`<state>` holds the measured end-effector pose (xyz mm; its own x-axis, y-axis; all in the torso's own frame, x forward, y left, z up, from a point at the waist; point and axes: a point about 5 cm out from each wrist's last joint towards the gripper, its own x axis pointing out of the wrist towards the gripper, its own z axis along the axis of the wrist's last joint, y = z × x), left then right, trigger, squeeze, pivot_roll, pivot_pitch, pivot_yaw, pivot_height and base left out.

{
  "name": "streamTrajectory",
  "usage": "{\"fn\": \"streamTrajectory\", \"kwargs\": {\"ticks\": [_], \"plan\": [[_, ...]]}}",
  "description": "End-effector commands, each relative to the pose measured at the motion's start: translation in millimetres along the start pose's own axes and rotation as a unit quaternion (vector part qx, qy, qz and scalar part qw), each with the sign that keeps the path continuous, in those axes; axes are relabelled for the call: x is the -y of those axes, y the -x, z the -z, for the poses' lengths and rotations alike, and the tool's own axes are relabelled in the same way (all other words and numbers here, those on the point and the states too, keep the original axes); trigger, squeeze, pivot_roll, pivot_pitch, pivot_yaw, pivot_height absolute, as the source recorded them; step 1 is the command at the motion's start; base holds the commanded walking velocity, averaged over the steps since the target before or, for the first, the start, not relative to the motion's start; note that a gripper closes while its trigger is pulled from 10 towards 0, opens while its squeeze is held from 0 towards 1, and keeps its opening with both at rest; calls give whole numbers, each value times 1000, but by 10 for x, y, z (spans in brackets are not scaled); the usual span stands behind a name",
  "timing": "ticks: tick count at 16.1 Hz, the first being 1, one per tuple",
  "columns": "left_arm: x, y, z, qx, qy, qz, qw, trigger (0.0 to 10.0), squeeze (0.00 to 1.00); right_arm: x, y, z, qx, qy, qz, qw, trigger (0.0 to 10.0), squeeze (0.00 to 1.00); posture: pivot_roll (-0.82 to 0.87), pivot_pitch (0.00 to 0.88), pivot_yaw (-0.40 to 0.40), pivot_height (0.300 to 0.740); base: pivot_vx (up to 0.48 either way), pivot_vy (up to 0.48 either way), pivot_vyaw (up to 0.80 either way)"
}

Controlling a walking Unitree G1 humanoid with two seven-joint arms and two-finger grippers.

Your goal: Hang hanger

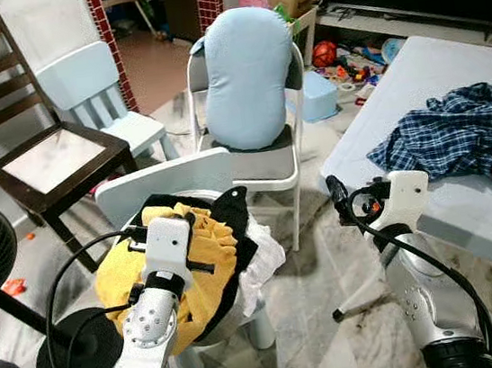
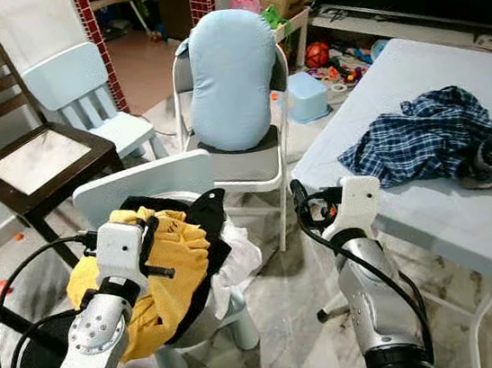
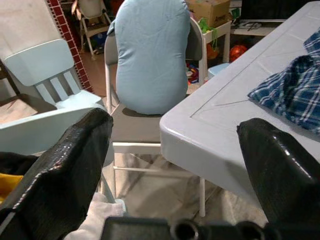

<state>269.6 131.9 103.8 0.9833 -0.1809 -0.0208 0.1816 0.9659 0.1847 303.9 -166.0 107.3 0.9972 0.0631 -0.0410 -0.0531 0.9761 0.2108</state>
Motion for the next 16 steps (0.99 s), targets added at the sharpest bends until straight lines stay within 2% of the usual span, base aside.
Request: {"fn": "streamTrajectory", "kwargs": {"ticks": [1, 16], "plan": [[-12, 8, -29, 2, -1, -4, 1000, 10000, 0, -18, -14, -8, 1, 2, 1, 1000, 10000, 0, 77, 0, -34, 740, -266, 0, 0], [108, -39, -74, -5, 14, 12, 1000, 10000, 0, -16, -22, -25, 0, 10, 8, 1000, 10000, 0, 53, 27, -35, 740, -268, 0, 0]]}}
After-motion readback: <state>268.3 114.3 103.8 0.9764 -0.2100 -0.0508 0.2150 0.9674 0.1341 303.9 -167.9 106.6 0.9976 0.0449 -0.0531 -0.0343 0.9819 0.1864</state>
